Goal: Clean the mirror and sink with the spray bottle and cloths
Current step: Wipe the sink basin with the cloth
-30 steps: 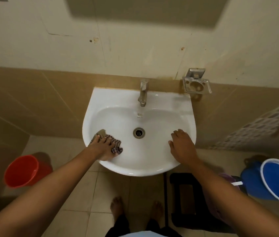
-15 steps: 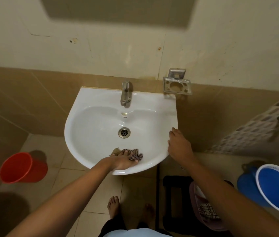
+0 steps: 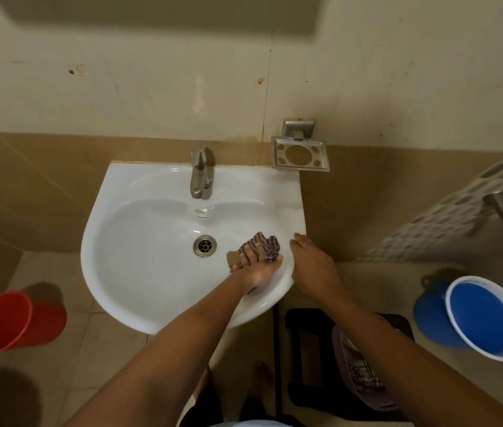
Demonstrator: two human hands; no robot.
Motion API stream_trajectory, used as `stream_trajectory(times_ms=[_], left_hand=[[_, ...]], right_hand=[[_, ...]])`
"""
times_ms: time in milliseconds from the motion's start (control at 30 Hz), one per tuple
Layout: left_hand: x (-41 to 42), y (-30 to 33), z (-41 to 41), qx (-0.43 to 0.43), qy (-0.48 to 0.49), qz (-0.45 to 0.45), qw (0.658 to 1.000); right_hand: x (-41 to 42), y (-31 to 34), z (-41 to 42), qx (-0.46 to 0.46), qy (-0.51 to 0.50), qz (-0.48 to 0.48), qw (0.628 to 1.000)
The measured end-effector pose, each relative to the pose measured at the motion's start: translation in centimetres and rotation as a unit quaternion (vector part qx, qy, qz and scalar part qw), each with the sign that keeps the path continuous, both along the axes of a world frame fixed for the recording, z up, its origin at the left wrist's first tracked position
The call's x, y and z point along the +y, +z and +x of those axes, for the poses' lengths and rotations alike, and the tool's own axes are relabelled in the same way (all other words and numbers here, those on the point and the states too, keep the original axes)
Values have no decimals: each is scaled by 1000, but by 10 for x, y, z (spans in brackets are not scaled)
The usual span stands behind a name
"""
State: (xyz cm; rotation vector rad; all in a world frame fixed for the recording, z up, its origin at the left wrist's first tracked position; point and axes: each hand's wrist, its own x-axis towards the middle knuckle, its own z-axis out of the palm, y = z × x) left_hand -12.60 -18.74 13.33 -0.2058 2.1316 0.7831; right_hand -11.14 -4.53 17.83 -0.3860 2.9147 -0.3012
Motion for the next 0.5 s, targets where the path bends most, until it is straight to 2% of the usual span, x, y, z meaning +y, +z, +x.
stream_trajectory(times_ms=[167, 233, 267, 300, 333, 400, 467, 500], left_hand=[[10, -12, -12, 92, 73, -6, 993], [1, -11, -11, 74, 193, 77, 975], [-8, -6, -9, 46, 295, 155, 942], [-18, 3, -4, 25, 387, 241, 890], [-31, 9, 0, 10, 459, 339, 822], [-64, 24, 8, -14, 549, 477, 686], [-103, 36, 14, 8, 620, 511, 595], [-123, 42, 13, 33, 647, 499, 575]], right_hand=[[0, -2, -1, -16, -2, 7, 1000], [0, -4, -2, -18, -9, 1, 1000], [0, -5, -2, -19, -13, -3, 1000], [1, -5, -3, -18, -16, -6, 1000], [-1, -5, -3, -16, -19, -9, 1000], [-3, -5, -3, -11, -29, -13, 999], [-4, -5, -3, -8, -38, -11, 999], [-6, -6, -3, -5, -40, -9, 999]])
